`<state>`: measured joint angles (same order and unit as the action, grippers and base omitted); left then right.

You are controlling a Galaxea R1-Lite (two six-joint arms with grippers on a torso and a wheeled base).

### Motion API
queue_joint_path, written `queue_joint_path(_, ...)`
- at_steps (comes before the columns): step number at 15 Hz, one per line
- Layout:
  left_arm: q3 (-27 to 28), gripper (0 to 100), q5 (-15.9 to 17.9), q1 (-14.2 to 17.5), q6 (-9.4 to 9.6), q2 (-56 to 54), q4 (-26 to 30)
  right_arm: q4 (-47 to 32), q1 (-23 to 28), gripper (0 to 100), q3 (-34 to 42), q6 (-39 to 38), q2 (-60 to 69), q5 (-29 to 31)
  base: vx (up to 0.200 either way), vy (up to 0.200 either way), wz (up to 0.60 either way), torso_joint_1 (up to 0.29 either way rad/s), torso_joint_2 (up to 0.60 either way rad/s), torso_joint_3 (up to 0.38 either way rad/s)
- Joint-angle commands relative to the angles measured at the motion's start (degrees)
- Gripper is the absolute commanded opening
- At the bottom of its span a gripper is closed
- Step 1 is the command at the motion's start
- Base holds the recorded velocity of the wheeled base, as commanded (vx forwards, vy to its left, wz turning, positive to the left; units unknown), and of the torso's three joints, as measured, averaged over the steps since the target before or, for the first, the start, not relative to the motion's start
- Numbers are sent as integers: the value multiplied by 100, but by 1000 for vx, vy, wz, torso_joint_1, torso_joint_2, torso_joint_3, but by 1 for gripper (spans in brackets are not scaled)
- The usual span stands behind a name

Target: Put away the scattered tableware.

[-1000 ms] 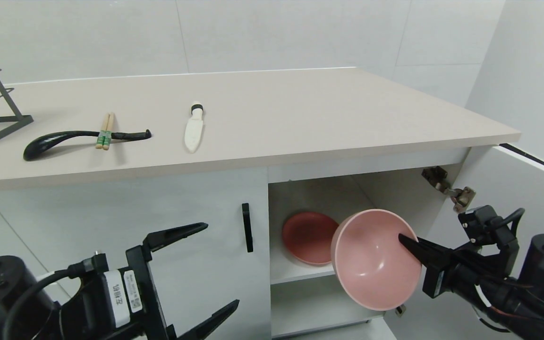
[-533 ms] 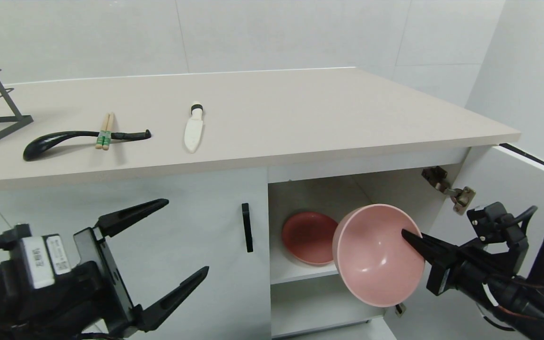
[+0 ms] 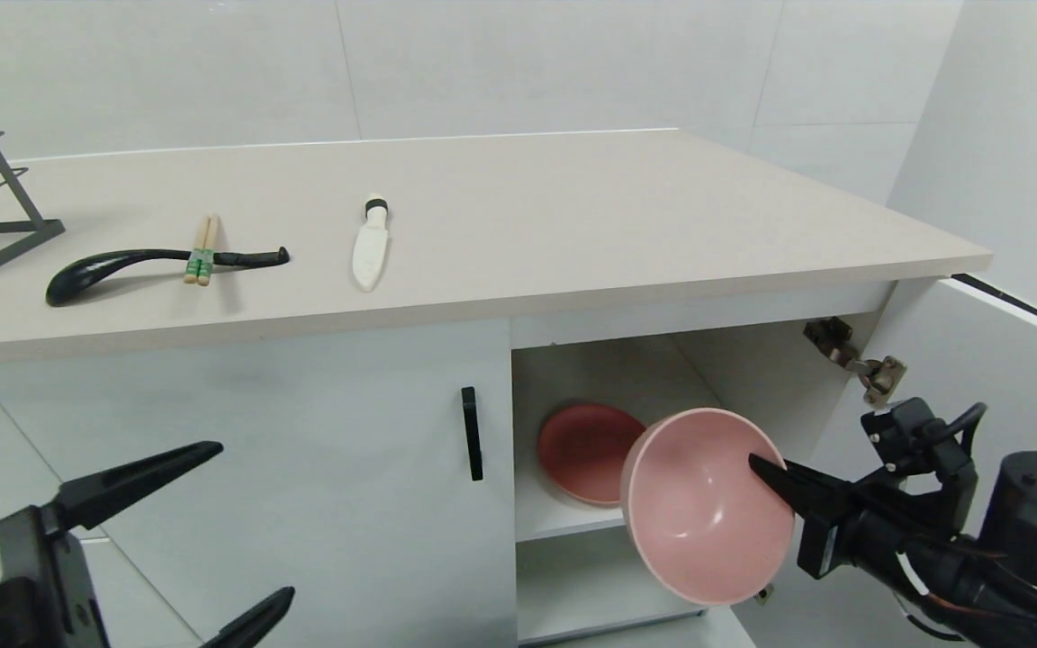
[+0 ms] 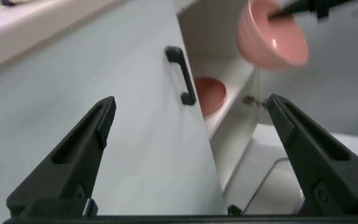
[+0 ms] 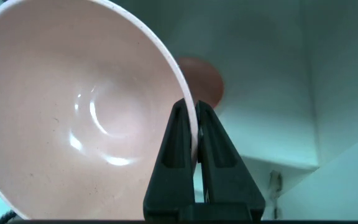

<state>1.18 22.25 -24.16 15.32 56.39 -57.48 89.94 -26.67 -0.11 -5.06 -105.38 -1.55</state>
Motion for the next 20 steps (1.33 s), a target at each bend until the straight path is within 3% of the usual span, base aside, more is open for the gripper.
queue_joint_path(1, 66, 100, 8, 105, -3, -471, 53, 6, -286, 0, -7, -83, -572, -12, 0, 0, 0, 0, 0, 0)
queue_joint_path(4, 58, 100, 25, 105, 15, -471, 61, 6, -330, 0, -191, -83, -1020, -21, 0, 0, 0, 0, 0, 0)
queue_joint_path(15, 49, 100, 16, 96, -29, -463, 149, 6, 206, 0, -2450, -74, -2734, -144, 0, 0, 0, 0, 0, 0)
queue_joint_path(20, 40, 100, 16, 96, -38, -436, 167, 6, 417, 0, -2854, -83, -3085, -144, 0, 0, 0, 0, 0, 0)
